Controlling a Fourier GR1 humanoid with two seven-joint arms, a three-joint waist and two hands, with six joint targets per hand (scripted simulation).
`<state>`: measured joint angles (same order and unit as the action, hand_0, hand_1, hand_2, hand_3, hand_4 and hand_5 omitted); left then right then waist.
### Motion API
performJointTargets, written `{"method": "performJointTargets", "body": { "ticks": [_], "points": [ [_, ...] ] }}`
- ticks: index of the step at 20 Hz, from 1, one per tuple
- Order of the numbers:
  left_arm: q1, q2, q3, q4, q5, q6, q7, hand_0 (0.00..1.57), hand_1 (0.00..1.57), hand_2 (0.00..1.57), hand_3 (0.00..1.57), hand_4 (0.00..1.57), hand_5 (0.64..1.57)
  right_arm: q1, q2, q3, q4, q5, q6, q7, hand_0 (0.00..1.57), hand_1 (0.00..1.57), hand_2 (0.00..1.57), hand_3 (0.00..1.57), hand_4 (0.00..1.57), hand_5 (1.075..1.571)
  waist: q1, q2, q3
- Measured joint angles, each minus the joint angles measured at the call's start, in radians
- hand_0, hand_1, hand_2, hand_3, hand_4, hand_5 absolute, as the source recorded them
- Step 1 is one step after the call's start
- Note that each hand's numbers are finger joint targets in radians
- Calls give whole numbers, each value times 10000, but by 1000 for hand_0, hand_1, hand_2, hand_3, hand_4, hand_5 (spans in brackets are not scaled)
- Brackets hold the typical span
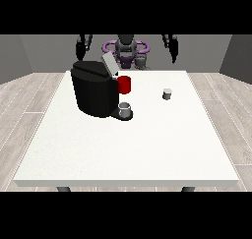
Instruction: Insert the coffee pod into the coffee machine and close the lid
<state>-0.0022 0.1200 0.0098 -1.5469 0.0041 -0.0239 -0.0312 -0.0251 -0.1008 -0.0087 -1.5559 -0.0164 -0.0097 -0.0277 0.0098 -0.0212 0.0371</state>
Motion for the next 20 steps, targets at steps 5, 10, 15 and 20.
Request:
{"method": "performJointTargets", "body": {
  "ticks": [5,10,15,20],
  "points": [
    [-46,144,242,-41,371,-435,-413,0,0,0,0,273,1571,261,73,84,181,12,94,56,0,0,0,0,128,1571,-41,-63,-265],
    [181,213,462,37,774,-985,-1249,0,0,0,0,264,1571,381,335,-468,218,-82,-545,-373,0,0,0,0,181,1571,-115,-135,-340],
    [-169,890,730,426,250,-1199,-1589,0,0,0,0,0,1571,380,565,-565,320,-131,-803,-943,0,0,0,0,169,1571,-310,107,-361],
    [-1092,1669,1214,1228,-90,-1281,-1088,0,0,0,0,0,1571,104,699,-372,-29,-88,-918,-670,0,0,0,0,168,1571,-748,366,-368]
  ]
}}
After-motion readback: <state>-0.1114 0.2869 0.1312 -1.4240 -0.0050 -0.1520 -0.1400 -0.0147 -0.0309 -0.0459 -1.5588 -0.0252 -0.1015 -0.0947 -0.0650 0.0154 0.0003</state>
